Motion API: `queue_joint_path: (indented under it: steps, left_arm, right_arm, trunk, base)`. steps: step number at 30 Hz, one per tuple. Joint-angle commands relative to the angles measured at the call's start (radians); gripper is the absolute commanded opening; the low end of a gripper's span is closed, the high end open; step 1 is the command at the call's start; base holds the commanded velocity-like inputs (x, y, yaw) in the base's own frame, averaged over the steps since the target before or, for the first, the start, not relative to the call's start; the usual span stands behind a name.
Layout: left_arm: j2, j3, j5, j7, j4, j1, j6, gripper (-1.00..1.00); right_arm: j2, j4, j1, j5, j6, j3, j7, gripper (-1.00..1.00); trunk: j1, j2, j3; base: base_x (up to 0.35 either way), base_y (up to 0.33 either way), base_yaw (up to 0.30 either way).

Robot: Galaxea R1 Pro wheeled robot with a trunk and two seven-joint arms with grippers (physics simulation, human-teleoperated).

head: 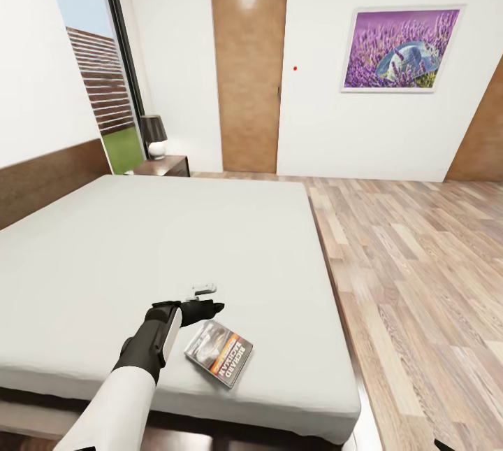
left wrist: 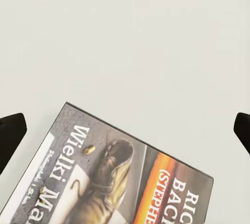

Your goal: In the bedroom, move the book from the bed onto either nightstand, and place the two sandals side by side next to the bed.

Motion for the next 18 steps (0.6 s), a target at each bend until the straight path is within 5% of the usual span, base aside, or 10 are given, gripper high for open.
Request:
queue_joint_path:
  steps: [1,18]
  left_arm:
    - [-0.002,0.006,-0.01,-0.009,-0.001,-0.001,0.004,1.0]
    - [-0.002,0.006,-0.011,-0.009,-0.001,-0.001,0.004,1.0]
  right_arm:
    - [-0.001,0.005,-0.002,-0.009,-0.009,0.008,0.004,1.0]
    - [-0.001,0.005,-0.002,-0.009,-0.009,0.008,0.004,1.0]
  trunk:
    - [0.004,-0.008,-0.004]
    - [0.058,-0.106,-0.048]
  base:
    - [0.0,0.0,0.0]
    - [0.0,0.0,0.0]
